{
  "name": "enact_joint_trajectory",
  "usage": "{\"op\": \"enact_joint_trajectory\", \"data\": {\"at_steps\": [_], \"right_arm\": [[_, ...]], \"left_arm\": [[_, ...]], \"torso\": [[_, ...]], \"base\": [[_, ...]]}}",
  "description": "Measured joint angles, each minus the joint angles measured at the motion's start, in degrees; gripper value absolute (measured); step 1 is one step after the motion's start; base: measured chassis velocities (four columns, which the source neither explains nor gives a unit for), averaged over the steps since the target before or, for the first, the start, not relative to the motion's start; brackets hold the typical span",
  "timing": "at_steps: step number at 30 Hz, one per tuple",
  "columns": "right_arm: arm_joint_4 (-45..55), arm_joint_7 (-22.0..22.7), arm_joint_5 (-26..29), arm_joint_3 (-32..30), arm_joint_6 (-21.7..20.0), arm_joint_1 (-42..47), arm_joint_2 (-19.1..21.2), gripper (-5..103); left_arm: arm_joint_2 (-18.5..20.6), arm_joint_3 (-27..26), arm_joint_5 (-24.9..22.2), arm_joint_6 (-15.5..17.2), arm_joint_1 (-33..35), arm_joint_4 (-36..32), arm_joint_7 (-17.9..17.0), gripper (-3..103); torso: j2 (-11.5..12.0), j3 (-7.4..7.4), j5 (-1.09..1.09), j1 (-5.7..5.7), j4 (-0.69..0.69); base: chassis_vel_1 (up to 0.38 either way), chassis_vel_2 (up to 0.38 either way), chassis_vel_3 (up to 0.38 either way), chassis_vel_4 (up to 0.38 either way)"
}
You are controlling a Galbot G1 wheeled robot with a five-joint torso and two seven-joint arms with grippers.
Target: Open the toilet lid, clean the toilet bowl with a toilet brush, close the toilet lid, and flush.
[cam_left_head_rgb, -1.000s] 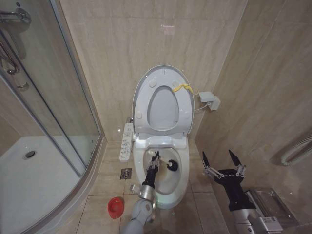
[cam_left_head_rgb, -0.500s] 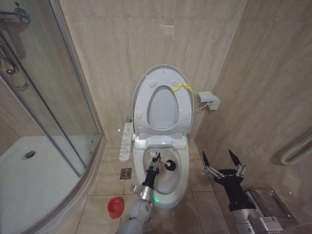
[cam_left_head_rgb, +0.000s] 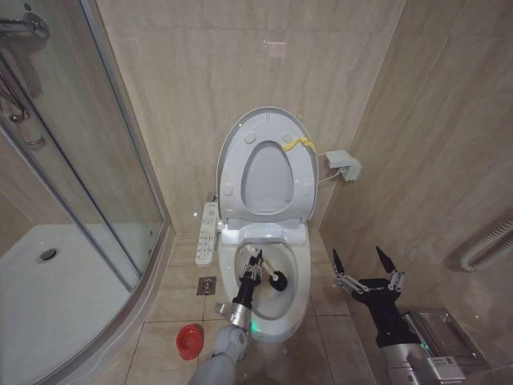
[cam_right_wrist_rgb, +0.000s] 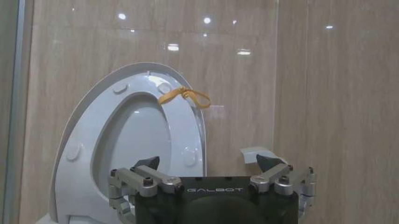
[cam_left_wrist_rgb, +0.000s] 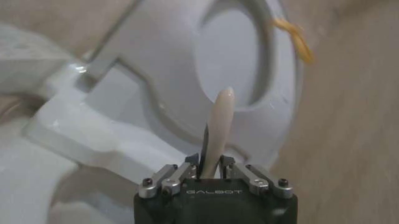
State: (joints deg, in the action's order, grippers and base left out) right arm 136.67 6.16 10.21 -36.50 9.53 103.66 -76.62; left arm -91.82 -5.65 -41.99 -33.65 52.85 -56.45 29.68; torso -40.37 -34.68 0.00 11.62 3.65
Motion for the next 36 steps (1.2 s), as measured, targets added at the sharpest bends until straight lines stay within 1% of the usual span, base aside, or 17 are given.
{"op": "enact_joint_trajectory", "data": {"at_steps": [1,2,3,4,5,6,8,9,12,16,20,23,24,25,26,30,36], "right_arm": [[0.0,0.0,0.0,0.0,0.0,0.0,0.0,100],[0.0,0.0,0.0,0.0,0.0,0.0,0.0,100],[0.0,0.0,0.0,0.0,0.0,0.0,0.0,100],[0.0,0.0,0.0,0.0,0.0,0.0,0.0,100],[0.0,0.0,0.0,0.0,0.0,0.0,0.0,100],[0.0,0.0,0.0,0.0,0.0,0.0,0.0,100],[0.0,0.0,0.0,0.0,0.0,0.0,0.0,100],[0.0,0.0,0.0,0.0,0.0,0.0,0.0,100],[0.0,0.0,0.0,0.0,0.0,0.0,0.0,100],[0.0,0.0,0.0,0.0,0.0,0.0,0.0,100],[0.0,0.0,0.0,0.0,0.0,0.0,0.0,100],[0.0,0.0,0.0,0.0,0.0,0.0,0.0,100],[0.0,0.0,0.0,0.0,0.0,0.0,0.0,100],[0.0,0.0,0.0,0.0,0.0,0.0,0.0,100],[0.0,0.0,0.0,0.0,0.0,0.0,0.0,100],[0.0,0.0,0.0,0.0,0.0,0.0,0.0,100],[0.0,0.0,0.0,0.0,0.0,0.0,0.0,100]], "left_arm": [[0.6,0.0,5.0,-0.9,-0.3,0.5,-1.1,21],[1.0,0.0,8.3,-1.4,-0.7,0.5,-2.2,21],[1.5,0.1,10.6,-1.8,-0.9,0.2,-3.0,21],[1.5,0.1,10.6,-1.8,-0.9,0.2,-3.0,21],[1.9,0.3,13.3,-2.1,-1.1,-0.6,-3.9,21],[2.3,0.3,15.6,-2.2,-1.3,-1.4,-4.5,17],[2.8,0.2,19.5,-2.3,-1.4,-3.0,-5.9,17],[2.8,0.2,19.5,-2.3,-1.4,-3.0,-5.9,17],[3.7,0.0,21.8,-2.3,-0.6,-5.8,-8.8,17],[4.1,-0.1,22.3,-2.3,-0.2,-7.6,-9.9,17],[6.3,-0.8,26.1,-2.7,-0.3,-9.1,-10.9,17],[7.2,-0.6,25.9,-2.6,-0.3,-9.6,-11.3,17],[8.6,-0.3,24.8,-1.9,-0.1,-10.7,-11.9,17],[11.9,0.5,21.6,1.0,0.5,-11.2,-13.9,17],[12.9,0.7,20.4,1.8,0.3,-9.1,-14.3,17],[13.5,1.5,17.8,4.1,-0.7,-6.0,-15.5,17],[12.1,3.0,16.7,5.0,-2.7,-3.4,-16.8,17]], "torso": [[0.0,0.01,0.00,0.00,0.01],[0.0,0.01,0.00,0.00,0.01],[0.0,0.00,0.00,0.00,0.01],[0.0,0.00,0.00,0.00,0.01],[0.0,-0.01,-0.01,0.00,0.03],[0.0,-0.01,-0.02,0.00,0.05],[0.0,-0.01,-0.02,0.01,0.06],[0.0,-0.01,-0.02,0.01,0.06],[0.0,-0.02,-0.01,0.01,0.03],[0.0,-0.01,-0.02,0.01,0.03],[0.0,-0.01,-0.01,0.01,0.03],[0.0,-0.01,-0.02,0.01,0.02],[0.0,-0.01,-0.01,0.01,0.02],[0.0,-0.01,-0.01,0.01,0.02],[0.0,0.00,-0.01,0.00,0.02],[0.0,-0.01,-0.02,0.00,0.02],[0.0,-0.01,-0.01,0.01,0.03]], "base": [[0.000,0.000,0.000,0.000],[0.000,0.000,0.000,0.000],[0.000,0.000,0.000,0.000],[0.000,0.000,0.000,0.000],[0.000,0.000,0.000,0.000],[0.000,0.000,0.000,0.000],[0.000,0.000,0.000,0.000],[0.000,0.000,0.000,0.000],[0.000,0.000,0.000,0.000],[0.000,0.000,0.000,0.000],[0.000,0.000,0.000,0.000],[0.000,0.000,0.000,0.000],[0.000,0.000,0.000,0.000],[0.000,0.000,0.000,0.000],[0.000,0.000,0.000,0.000],[0.000,0.000,0.000,0.000],[0.000,0.000,0.000,0.000]]}}
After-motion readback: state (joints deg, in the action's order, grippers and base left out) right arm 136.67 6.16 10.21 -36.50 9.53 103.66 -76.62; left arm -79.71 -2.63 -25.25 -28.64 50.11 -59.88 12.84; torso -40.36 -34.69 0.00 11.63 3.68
